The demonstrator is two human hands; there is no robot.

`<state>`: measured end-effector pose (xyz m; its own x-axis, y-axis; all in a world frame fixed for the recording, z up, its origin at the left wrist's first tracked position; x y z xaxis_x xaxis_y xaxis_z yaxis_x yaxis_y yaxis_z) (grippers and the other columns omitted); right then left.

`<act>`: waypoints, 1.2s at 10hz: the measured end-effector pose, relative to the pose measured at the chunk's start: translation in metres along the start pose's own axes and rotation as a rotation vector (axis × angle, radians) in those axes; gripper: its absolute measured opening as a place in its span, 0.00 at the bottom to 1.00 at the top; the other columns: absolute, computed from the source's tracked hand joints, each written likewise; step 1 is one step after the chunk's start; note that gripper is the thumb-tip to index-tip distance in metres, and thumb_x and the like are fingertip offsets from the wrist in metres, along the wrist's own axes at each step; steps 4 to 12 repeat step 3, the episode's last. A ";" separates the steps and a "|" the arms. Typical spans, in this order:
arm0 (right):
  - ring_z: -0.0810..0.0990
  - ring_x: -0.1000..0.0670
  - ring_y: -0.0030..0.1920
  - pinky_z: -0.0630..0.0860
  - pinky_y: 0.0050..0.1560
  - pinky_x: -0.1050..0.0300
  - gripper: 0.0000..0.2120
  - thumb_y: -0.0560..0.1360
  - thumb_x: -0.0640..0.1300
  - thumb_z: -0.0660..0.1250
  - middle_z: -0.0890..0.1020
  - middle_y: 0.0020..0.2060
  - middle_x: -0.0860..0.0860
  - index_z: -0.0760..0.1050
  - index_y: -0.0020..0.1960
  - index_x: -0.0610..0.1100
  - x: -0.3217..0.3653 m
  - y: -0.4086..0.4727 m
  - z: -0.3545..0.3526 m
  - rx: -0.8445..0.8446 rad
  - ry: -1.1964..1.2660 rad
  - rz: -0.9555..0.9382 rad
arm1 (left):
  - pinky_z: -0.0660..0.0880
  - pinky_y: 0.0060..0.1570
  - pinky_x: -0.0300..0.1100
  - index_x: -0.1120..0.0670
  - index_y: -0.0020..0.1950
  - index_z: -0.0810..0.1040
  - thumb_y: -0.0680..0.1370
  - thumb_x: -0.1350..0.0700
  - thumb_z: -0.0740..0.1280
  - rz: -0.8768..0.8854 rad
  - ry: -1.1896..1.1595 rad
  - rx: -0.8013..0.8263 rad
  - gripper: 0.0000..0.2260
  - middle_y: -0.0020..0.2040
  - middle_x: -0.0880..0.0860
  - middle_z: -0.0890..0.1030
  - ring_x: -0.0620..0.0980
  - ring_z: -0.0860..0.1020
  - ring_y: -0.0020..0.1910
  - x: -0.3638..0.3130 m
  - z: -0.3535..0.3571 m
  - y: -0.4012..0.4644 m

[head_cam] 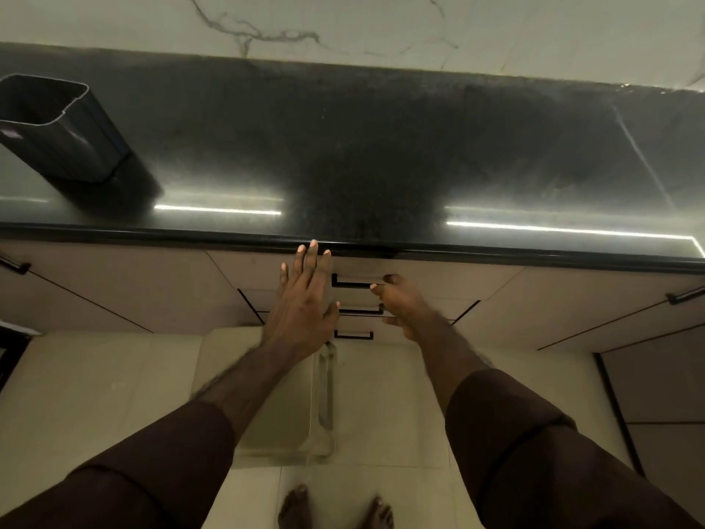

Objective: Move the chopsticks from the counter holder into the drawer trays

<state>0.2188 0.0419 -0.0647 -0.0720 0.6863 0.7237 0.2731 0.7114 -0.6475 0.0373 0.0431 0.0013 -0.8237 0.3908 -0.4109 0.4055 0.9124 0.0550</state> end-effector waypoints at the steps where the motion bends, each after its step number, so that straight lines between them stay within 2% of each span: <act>1: 0.75 0.45 0.60 0.77 0.59 0.48 0.25 0.79 0.48 0.65 0.75 0.62 0.45 0.66 0.74 0.45 0.017 -0.012 -0.009 -0.020 -0.170 -0.125 | 0.45 0.76 0.55 0.56 0.79 0.48 0.77 0.54 0.66 0.028 0.013 -0.008 0.37 0.80 0.56 0.45 0.53 0.41 0.79 -0.009 -0.013 0.000; 2: 0.75 0.51 0.52 0.75 0.49 0.56 0.19 0.79 0.48 0.65 0.77 0.59 0.47 0.72 0.68 0.44 0.037 -0.025 -0.019 -0.046 -0.304 -0.252 | 0.44 0.77 0.54 0.57 0.79 0.47 0.78 0.53 0.64 0.062 0.036 -0.032 0.36 0.80 0.56 0.44 0.53 0.40 0.79 -0.017 -0.026 0.003; 3: 0.77 0.52 0.50 0.74 0.48 0.57 0.14 0.79 0.48 0.66 0.79 0.53 0.49 0.75 0.62 0.45 0.056 -0.040 -0.027 -0.038 -0.373 -0.346 | 0.43 0.77 0.54 0.56 0.79 0.46 0.79 0.53 0.63 0.074 0.065 -0.034 0.36 0.80 0.56 0.42 0.52 0.38 0.78 -0.024 -0.040 0.005; 12: 0.77 0.52 0.50 0.74 0.48 0.57 0.14 0.79 0.48 0.66 0.79 0.53 0.49 0.75 0.62 0.45 0.056 -0.040 -0.027 -0.038 -0.373 -0.346 | 0.43 0.77 0.54 0.56 0.79 0.46 0.79 0.53 0.63 0.074 0.065 -0.034 0.36 0.80 0.56 0.42 0.52 0.38 0.78 -0.024 -0.040 0.005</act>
Point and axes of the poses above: each hand's wrist, its own y-axis towards the middle knuckle, its own z-axis out of the palm, x = y × z, the point moved 4 cm from there along y, towards the middle knuckle
